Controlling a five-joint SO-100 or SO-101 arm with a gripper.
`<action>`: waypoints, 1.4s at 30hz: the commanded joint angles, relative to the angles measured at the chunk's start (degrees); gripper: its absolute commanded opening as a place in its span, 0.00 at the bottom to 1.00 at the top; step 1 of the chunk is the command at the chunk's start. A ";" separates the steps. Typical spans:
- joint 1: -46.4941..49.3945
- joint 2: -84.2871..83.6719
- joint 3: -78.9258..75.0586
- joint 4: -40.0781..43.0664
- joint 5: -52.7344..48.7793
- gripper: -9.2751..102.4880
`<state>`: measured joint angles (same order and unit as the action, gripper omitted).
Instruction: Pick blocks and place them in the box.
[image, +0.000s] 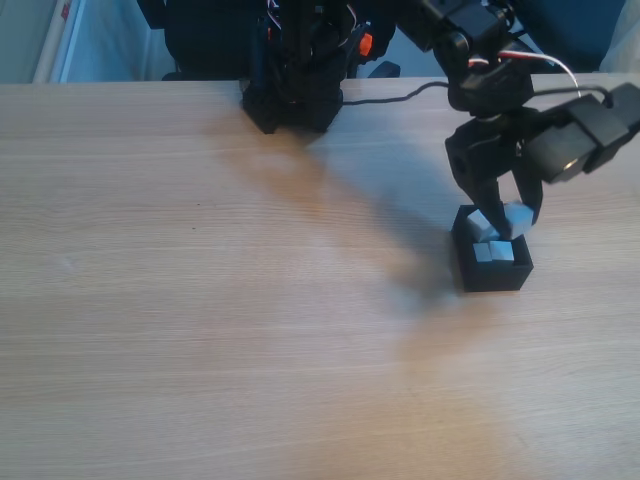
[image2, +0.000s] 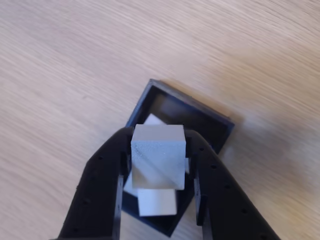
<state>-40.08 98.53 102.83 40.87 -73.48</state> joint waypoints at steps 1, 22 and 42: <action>0.79 -0.53 -3.96 -1.05 0.09 0.21; 3.69 40.08 31.64 0.00 -11.16 0.08; 27.25 88.07 68.99 22.68 -21.27 0.08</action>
<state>-15.82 180.09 169.37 58.18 -94.39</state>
